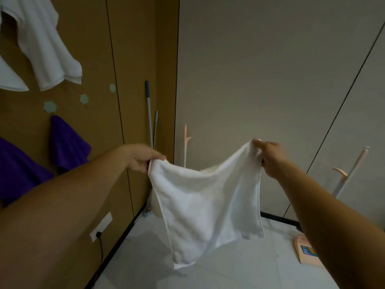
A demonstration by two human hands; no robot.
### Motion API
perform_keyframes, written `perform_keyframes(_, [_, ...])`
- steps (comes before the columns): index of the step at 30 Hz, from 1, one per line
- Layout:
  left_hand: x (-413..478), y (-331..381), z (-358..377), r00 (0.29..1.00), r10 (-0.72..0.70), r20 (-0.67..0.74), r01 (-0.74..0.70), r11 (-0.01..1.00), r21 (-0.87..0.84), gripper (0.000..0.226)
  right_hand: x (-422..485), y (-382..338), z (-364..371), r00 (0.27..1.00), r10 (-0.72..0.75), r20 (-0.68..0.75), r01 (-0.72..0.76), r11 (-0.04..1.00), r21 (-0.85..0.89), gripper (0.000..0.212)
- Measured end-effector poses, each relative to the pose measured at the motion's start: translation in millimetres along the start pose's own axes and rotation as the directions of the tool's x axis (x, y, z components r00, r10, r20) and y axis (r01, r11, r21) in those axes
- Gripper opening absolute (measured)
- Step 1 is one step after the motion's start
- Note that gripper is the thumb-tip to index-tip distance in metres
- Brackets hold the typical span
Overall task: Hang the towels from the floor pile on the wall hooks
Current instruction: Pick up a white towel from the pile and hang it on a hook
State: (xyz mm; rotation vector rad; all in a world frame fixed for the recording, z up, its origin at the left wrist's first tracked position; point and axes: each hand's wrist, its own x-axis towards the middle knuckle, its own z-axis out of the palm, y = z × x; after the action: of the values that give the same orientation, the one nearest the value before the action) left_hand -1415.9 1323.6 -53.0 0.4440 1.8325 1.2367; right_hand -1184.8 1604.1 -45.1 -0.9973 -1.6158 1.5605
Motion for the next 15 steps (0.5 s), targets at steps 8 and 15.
perform_keyframes(8, [18, -11, -29, 0.991, -0.032, -0.130, 0.010, 0.986, -0.169, 0.027, 33, 9, -3, 0.999, 0.032, -0.026, -0.028, 0.989, 0.145, 0.025])
perform_keyframes(15, [14, 6, -38, 0.983, 0.019, -0.184, -0.067, 0.963, -0.261, 0.022, 56, 14, 20, 0.993, -0.075, 0.088, 0.057, 0.981, 0.187, 0.021])
